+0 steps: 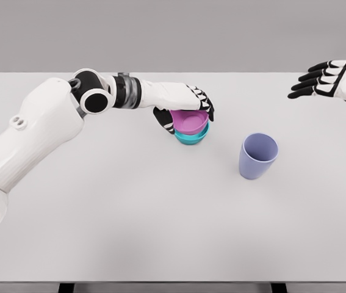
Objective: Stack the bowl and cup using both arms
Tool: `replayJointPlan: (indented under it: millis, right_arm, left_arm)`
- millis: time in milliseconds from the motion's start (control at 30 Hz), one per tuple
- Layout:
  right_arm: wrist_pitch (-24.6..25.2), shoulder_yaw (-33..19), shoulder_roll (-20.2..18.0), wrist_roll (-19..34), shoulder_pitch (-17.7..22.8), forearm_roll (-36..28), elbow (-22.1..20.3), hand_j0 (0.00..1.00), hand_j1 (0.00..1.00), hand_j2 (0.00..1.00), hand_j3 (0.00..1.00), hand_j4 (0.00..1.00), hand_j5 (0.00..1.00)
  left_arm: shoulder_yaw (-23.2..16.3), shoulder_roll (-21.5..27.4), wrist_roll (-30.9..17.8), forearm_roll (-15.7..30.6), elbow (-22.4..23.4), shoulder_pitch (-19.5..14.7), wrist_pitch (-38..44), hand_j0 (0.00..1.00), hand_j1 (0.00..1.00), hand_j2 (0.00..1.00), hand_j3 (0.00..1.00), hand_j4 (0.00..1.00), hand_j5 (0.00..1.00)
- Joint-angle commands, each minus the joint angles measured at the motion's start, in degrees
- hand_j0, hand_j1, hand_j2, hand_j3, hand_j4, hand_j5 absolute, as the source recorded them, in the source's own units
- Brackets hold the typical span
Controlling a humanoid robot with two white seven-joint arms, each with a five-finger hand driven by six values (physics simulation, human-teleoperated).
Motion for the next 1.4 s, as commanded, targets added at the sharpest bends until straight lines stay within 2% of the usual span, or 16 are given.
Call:
replayJointPlan:
  millis: [0,200,367,400,433,467,833,933,1000,1067,1100,1167,1233,1333,1367]
  right_arm:
    - [0.16,0.55,1.68,-0.03,0.0,-0.27,0.0,1.0,1.0,1.0,1.0,1.0,1.0]
    - [0.16,2.49,6.33,-0.03,-0.35,-0.01,0.0,1.0,1.0,1.0,1.0,1.0,1.0]
    - [0.16,3.28,7.92,-0.03,-0.35,0.26,0.08,1.0,1.0,1.0,1.0,1.0,1.0]
    - [0.16,3.72,8.27,-0.03,-0.35,0.26,0.08,1.0,1.0,1.0,1.0,1.0,1.0]
    - [0.16,3.81,8.45,-0.03,-0.35,0.26,0.0,1.0,1.0,1.0,1.0,1.0,1.0]
    - [0.16,3.81,8.45,-0.03,-0.27,0.26,0.0,1.0,1.0,1.0,1.0,1.0,1.0]
    - [0.16,7.15,9.85,-0.03,-0.35,0.52,0.0,1.0,1.0,1.0,1.0,1.0,1.0]
    - [0.16,7.5,10.29,-0.03,-0.35,1.31,0.08,1.0,1.0,1.0,1.0,1.0,1.0]
    - [0.16,8.02,10.38,-0.03,-0.35,1.66,0.08,1.0,1.0,1.0,1.0,1.0,1.0]
    - [0.16,8.55,10.91,-0.03,-0.26,1.93,0.08,1.0,1.0,1.0,1.0,1.0,1.0]
    - [0.16,9.08,11.17,-0.03,-0.26,2.02,0.08,1.0,1.0,1.0,1.0,1.0,1.0]
    - [0.16,9.26,11.17,-0.03,-0.26,2.8,0.08,1.0,1.0,1.0,1.0,1.0,1.0]
    - [0.16,9.61,11.26,-0.03,-0.26,3.6,0.08,1.0,1.0,1.0,1.0,1.0,1.0]
    - [0.16,9.69,11.35,-0.03,-0.26,5.62,0.17,1.0,1.0,1.0,1.0,1.0,1.0]
    - [0.16,10.57,11.79,-0.03,-0.35,5.79,0.17,1.0,1.0,1.0,1.0,1.0,1.0]
  left_arm:
    - [0.02,-0.29,-0.03,0.4,0.78,0.0,0.18,0.7,0.7,0.7,0.7,0.7,0.7]
    - [0.02,-1.17,-0.03,0.31,2.62,0.0,0.1,0.7,0.7,0.7,0.7,0.7,0.7]
    - [0.02,-1.17,-0.03,0.4,2.62,0.0,0.1,0.72,0.72,0.72,0.72,0.72,0.72]
    - [0.02,-1.17,-0.03,0.4,2.54,0.0,0.1,0.76,0.76,0.76,0.76,0.76,0.76]
    - [0.02,-1.17,-0.03,0.31,2.54,0.0,0.1,0.91,0.91,0.91,0.91,0.91,0.91]
    - [0.02,-1.17,-0.03,0.31,2.54,0.0,0.18,0.99,0.99,0.99,0.99,0.99,0.99]
    - [0.11,-0.99,-0.03,0.4,2.19,0.0,0.01,1.0,1.0,1.0,1.0,1.0,1.0]
    - [0.64,-0.38,-0.03,1.1,-1.15,0.0,-0.17,1.0,1.0,1.0,1.0,1.0,1.0]
    - [0.9,3.31,-0.03,2.16,-7.83,0.26,-0.17,1.0,1.0,1.0,1.0,1.0,1.0]
    - [0.9,8.14,-0.03,6.81,-13.71,0.26,-0.17,1.0,1.0,1.0,1.0,1.0,1.0]
    - [0.9,12.01,-0.03,9.98,-18.11,0.35,-0.17,1.0,1.0,1.0,1.0,1.0,1.0]
    - [0.99,16.67,-0.03,12.88,-23.21,0.53,-0.17,1.0,1.0,1.0,1.0,1.0,1.0]
    - [1.6,21.24,-0.03,16.39,-26.2,0.7,-0.96,1.0,1.0,1.0,1.0,1.0,1.0]
    - [2.92,29.67,-0.03,23.16,-29.01,2.19,-8.68,1.0,1.0,1.0,1.0,1.0,1.0]
    - [3.01,32.75,-0.03,27.46,-29.19,2.72,-8.89,1.0,1.0,1.0,1.0,1.0,1.0]
